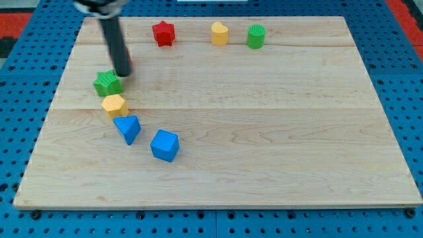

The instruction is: Place the red circle diagonally to the yellow heart

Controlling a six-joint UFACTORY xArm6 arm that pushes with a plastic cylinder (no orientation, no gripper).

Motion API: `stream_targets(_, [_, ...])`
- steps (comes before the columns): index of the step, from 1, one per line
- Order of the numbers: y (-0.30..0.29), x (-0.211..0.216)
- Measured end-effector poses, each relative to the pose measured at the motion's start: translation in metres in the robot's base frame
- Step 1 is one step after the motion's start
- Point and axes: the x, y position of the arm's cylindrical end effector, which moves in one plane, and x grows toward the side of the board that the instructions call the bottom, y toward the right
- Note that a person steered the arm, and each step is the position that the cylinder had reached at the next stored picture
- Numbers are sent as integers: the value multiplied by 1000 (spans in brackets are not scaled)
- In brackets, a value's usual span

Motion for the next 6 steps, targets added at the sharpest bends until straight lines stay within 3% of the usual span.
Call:
stream_targets(1, [-43,-5])
stream_targets(2, [-31,-27])
stream_targets(3, [30,-40])
stream_targets(6, [106,-69])
